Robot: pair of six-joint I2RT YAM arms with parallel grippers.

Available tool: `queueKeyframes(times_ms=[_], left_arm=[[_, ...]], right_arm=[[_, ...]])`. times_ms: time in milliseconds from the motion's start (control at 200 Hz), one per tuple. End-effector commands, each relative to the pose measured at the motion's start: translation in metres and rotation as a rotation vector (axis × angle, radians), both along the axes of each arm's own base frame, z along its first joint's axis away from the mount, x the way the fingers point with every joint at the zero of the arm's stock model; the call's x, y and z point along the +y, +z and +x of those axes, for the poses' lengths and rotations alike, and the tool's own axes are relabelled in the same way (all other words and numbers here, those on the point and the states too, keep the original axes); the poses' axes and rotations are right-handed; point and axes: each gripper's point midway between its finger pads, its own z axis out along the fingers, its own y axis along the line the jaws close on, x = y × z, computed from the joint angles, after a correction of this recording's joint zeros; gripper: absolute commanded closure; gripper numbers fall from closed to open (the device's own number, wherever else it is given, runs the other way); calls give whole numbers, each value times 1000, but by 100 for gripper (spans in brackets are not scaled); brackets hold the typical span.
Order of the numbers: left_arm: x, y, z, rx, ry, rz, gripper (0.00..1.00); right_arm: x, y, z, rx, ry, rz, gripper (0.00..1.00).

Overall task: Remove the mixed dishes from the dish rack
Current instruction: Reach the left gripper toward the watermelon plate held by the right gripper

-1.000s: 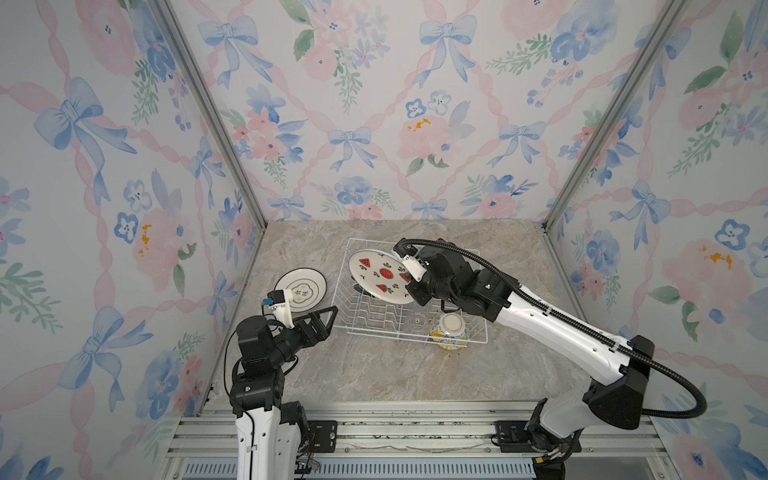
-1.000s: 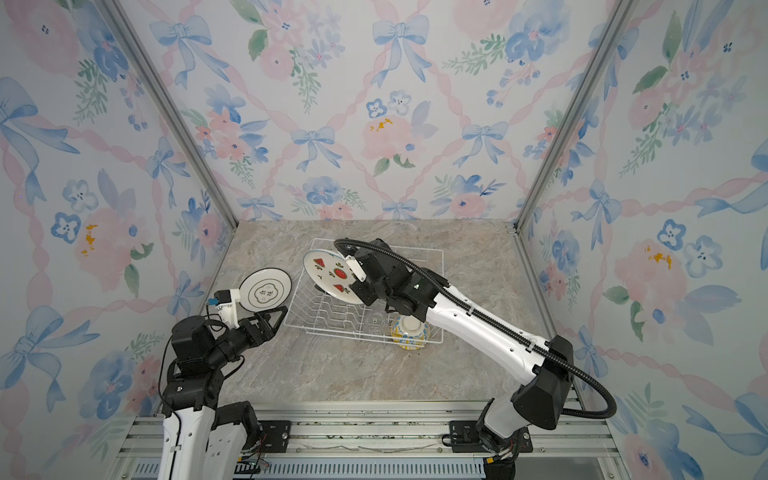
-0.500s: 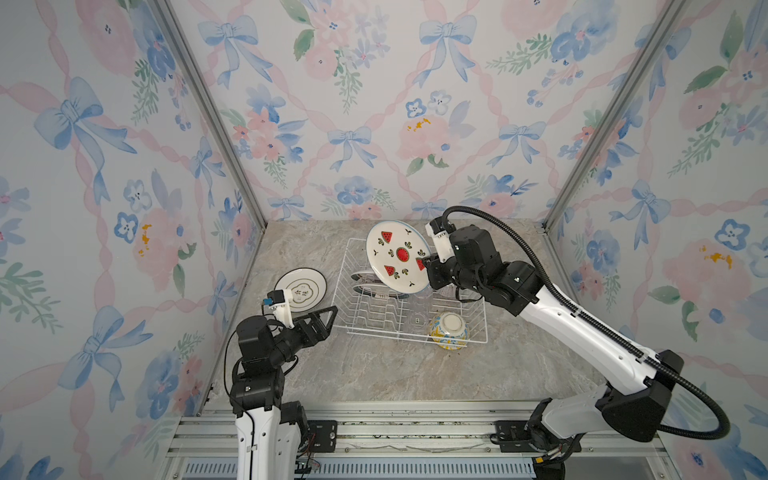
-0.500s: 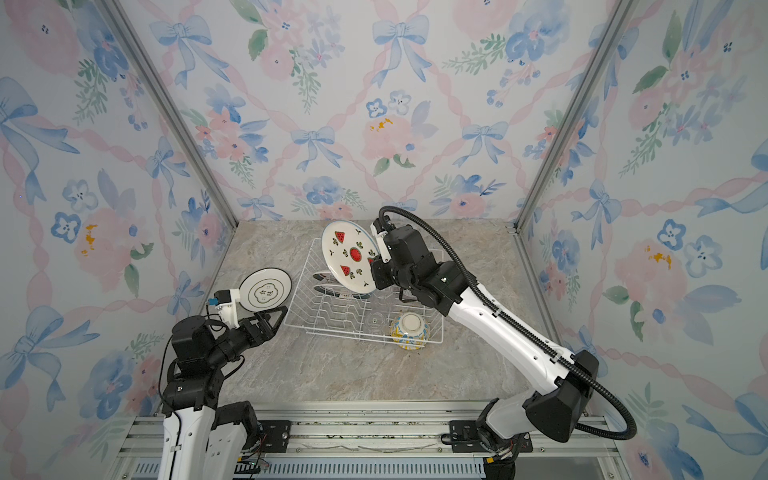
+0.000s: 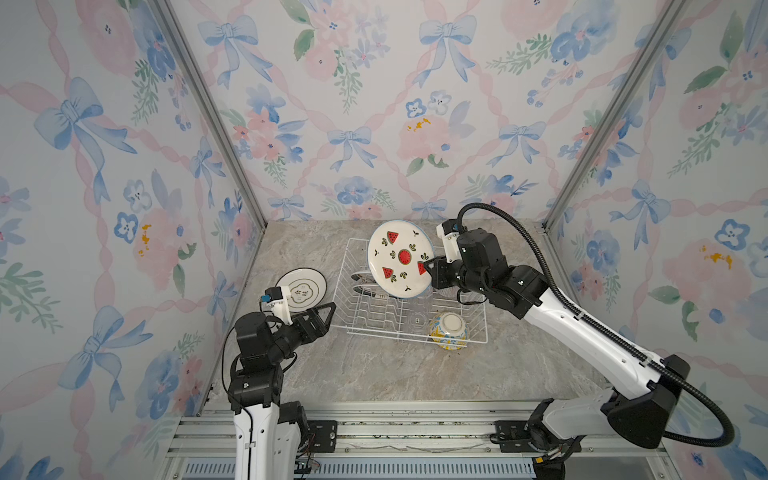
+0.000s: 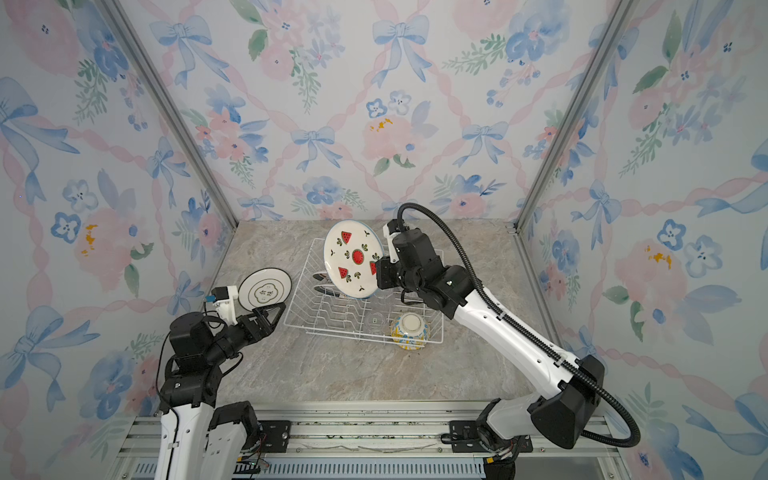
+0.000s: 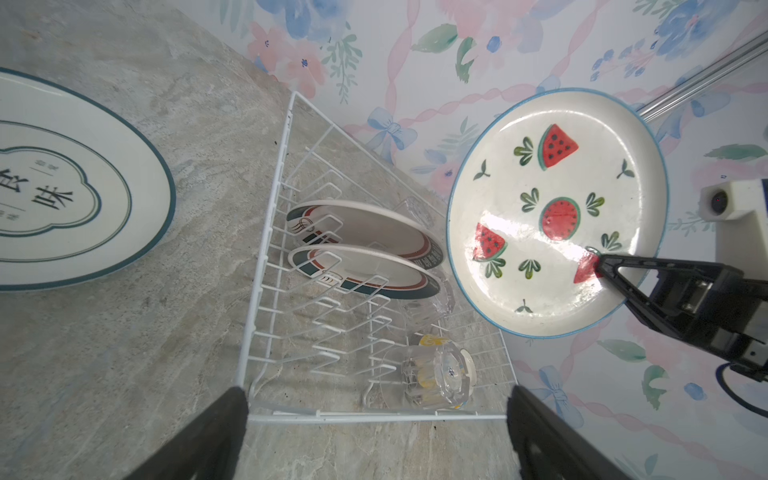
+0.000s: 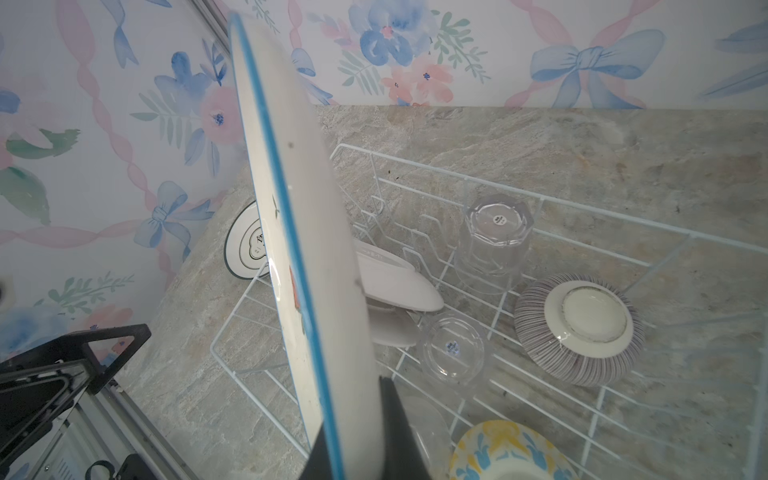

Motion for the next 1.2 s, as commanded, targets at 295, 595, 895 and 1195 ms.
queueKeyframes(times_ms=[295, 595, 895, 1195], left_arm=[[3, 64, 17, -102, 29, -26, 2], [-7, 61, 41, -56, -19, -86, 2], [-33, 59, 53, -70, -64, -141, 2], [-56, 55, 64, -63, -108, -201, 2]], right_arm=[[1, 78, 4, -119, -49, 301, 100], [11, 79, 7, -92, -40, 384, 100], [19, 69, 14, -59, -26, 414, 100], [26, 61, 18, -22, -6, 444, 100]])
